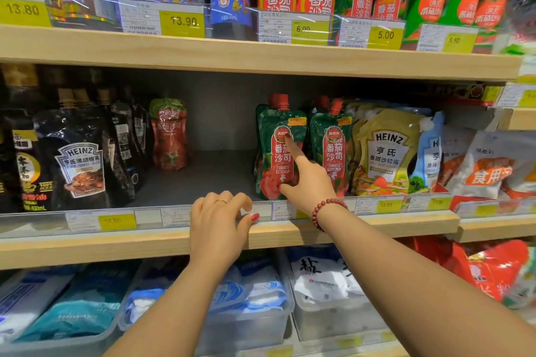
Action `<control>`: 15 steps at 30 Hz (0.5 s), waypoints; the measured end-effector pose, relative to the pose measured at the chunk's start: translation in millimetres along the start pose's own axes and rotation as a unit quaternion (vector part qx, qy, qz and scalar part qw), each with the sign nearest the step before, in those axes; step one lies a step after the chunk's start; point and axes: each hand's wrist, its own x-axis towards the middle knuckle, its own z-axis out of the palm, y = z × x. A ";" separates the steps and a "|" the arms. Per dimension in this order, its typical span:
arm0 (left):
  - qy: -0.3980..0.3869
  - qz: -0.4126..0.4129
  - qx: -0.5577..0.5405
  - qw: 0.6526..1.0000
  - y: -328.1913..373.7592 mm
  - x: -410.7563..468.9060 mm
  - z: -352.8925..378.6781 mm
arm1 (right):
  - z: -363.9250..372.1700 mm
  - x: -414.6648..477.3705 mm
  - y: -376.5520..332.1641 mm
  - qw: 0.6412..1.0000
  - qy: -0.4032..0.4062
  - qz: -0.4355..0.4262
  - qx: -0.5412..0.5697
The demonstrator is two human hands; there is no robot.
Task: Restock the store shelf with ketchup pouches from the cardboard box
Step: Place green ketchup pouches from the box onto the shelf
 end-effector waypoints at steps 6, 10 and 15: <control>-0.030 0.011 0.008 0.999 2.4 2.8 -10.5 | -19.0 -45.0 -5.9 0.991 0.051 -0.072 0.104; -0.067 0.016 -0.006 0.998 7.7 -5.6 -24.9 | -24.7 -90.7 -13.9 0.973 0.055 -0.104 0.199; -0.071 -0.007 -0.091 0.993 -7.9 -69.2 -49.1 | 7.1 -154.5 -15.0 0.958 -0.010 -0.105 0.268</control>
